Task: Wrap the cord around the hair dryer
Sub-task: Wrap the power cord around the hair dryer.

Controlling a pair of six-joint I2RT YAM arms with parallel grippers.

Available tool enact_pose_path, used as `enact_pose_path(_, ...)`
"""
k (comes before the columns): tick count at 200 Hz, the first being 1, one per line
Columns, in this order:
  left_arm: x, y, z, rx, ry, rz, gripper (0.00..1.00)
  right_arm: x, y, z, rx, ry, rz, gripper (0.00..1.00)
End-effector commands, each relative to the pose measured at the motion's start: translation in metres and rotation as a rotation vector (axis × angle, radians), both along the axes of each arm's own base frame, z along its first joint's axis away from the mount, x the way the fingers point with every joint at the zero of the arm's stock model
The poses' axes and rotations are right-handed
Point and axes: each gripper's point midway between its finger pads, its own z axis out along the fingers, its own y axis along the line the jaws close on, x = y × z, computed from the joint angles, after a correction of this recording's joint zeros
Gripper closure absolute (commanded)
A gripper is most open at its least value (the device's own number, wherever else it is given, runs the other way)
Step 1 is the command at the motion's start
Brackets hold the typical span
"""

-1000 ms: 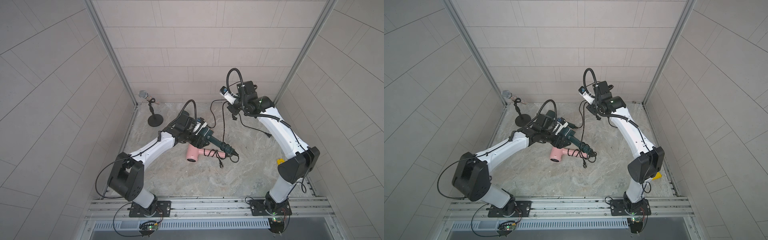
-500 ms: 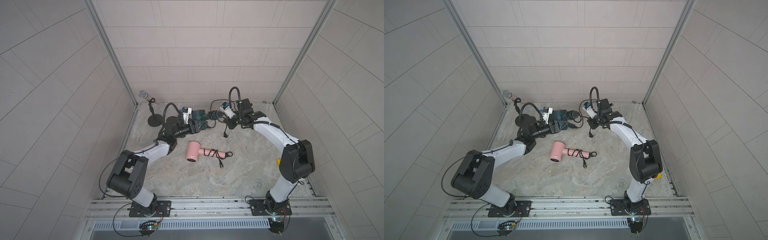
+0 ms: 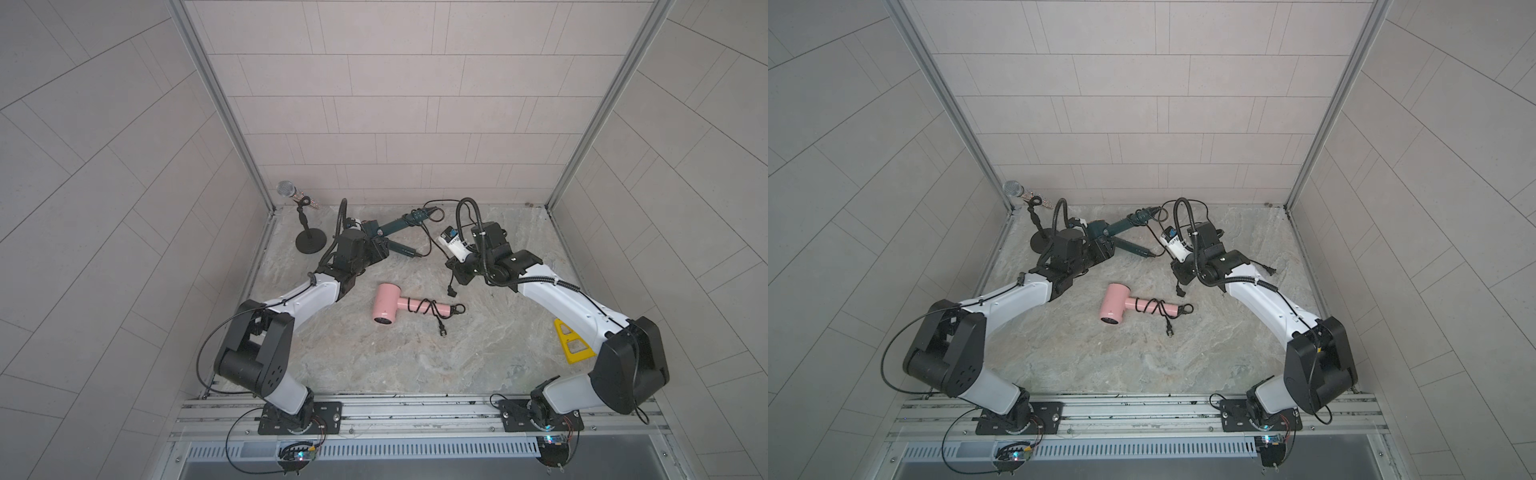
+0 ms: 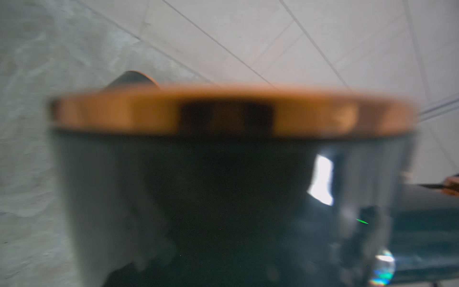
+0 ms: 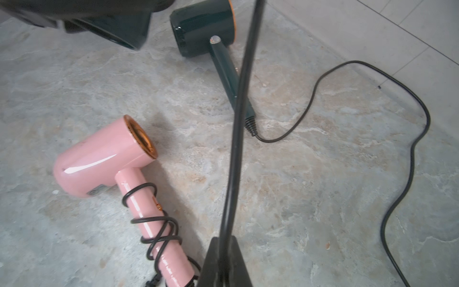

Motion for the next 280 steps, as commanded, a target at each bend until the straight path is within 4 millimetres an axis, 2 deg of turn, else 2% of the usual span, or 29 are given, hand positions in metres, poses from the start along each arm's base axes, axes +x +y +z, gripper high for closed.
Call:
enact_pose_path(1,0.010,0.030,-0.005,0.152,0.010,0.140,1.00,-0.026,-0.002,0.011,-0.063,0.000,0.028,1.00)
enact_pose_path(23,0.003,0.047,-0.017,0.301,0.043,0.185,1.00,-0.040,0.005,0.035,-0.073,-0.025,0.069,1.00)
enact_pose_path(43,-0.003,0.054,-0.014,0.406,0.044,0.201,1.00,-0.050,0.015,0.052,-0.067,-0.031,0.119,1.00)
enact_pose_path(63,-0.007,0.055,-0.006,0.516,0.034,0.193,1.00,-0.056,0.028,0.065,-0.085,-0.046,0.166,1.00)
enact_pose_path(84,-0.013,0.045,0.002,0.628,0.027,0.143,1.00,-0.055,0.037,0.074,-0.110,-0.063,0.204,1.00)
enact_pose_path(114,-0.025,0.027,0.015,0.805,0.019,0.033,1.00,-0.036,0.037,0.087,-0.192,-0.120,0.205,1.00)
enact_pose_path(133,-0.034,0.020,0.017,0.881,0.035,-0.044,1.00,-0.019,0.033,0.092,-0.266,-0.161,0.189,1.00)
enact_pose_path(173,-0.058,0.004,0.008,0.947,0.091,-0.289,1.00,0.018,0.005,0.088,-0.425,-0.148,0.127,1.00)
enact_pose_path(196,-0.087,-0.032,-0.003,0.867,0.052,-0.601,1.00,0.034,-0.009,0.086,-0.455,-0.142,0.101,1.00)
enact_pose_path(216,-0.104,-0.057,0.001,0.719,-0.039,-0.707,1.00,0.045,-0.017,0.084,-0.439,-0.145,0.095,1.00)
enact_pose_path(237,-0.118,-0.081,0.015,0.541,-0.116,-0.790,1.00,0.049,-0.022,0.078,-0.371,-0.119,0.115,1.00)
enact_pose_path(250,-0.123,-0.088,0.025,0.448,-0.145,-0.806,1.00,0.047,-0.022,0.073,-0.323,-0.094,0.131,1.00)
enact_pose_path(263,-0.124,-0.094,0.041,0.307,-0.203,-0.801,1.00,0.045,-0.022,0.069,-0.246,-0.070,0.143,1.00)
enact_pose_path(280,-0.115,-0.095,0.074,0.097,-0.323,-0.733,1.00,0.043,-0.017,0.064,-0.141,-0.055,0.150,1.00)
